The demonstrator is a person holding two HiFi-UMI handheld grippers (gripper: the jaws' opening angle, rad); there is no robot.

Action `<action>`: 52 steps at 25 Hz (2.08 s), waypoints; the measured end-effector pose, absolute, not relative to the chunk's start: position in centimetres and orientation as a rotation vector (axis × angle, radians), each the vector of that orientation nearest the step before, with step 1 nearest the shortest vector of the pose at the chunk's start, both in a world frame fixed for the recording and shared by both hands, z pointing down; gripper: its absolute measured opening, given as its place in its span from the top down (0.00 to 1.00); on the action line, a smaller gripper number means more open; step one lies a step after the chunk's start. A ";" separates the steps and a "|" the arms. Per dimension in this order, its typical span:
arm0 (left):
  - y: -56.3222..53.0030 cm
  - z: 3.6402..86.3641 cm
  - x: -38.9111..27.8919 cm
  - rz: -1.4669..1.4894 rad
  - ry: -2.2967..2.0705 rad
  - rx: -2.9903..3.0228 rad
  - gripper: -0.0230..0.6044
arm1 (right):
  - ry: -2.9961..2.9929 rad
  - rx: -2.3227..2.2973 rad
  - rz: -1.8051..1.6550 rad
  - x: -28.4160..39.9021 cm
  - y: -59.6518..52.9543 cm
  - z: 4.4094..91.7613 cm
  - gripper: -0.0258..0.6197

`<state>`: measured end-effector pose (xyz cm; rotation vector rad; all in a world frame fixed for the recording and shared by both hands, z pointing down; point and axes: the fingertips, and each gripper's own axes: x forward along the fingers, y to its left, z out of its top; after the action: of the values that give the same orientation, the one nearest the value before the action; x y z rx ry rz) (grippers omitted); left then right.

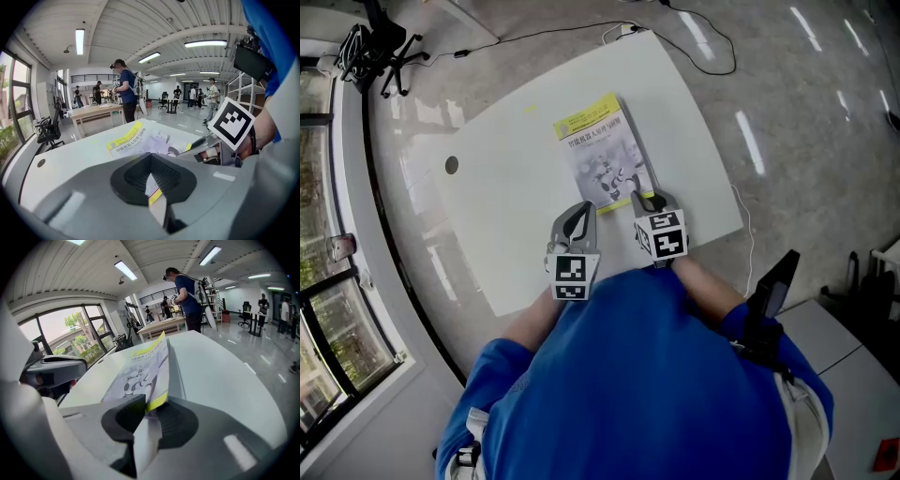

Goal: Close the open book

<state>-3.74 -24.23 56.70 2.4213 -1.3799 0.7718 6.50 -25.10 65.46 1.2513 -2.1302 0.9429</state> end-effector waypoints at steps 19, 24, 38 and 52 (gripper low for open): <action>-22.7 57.3 -3.7 0.673 -1.459 2.379 0.95 | -2.141 1.278 1.127 9.5 -23.8 65.4 0.85; -21.1 57.0 -4.5 0.636 -1.474 2.371 0.95 | -2.116 1.306 1.092 9.9 -22.3 65.0 0.85; -14.5 53.0 -8.2 0.506 -1.588 2.372 0.95 | -2.268 1.339 0.662 5.7 -16.3 57.2 0.85; -4.4 48.1 -9.6 0.369 -1.669 2.397 0.95 | -2.400 1.350 0.383 3.6 -5.3 49.0 0.91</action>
<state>-9.57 -4.42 48.14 2.3974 -1.6692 0.3691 3.60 -5.26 49.02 1.3502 -2.4003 0.3828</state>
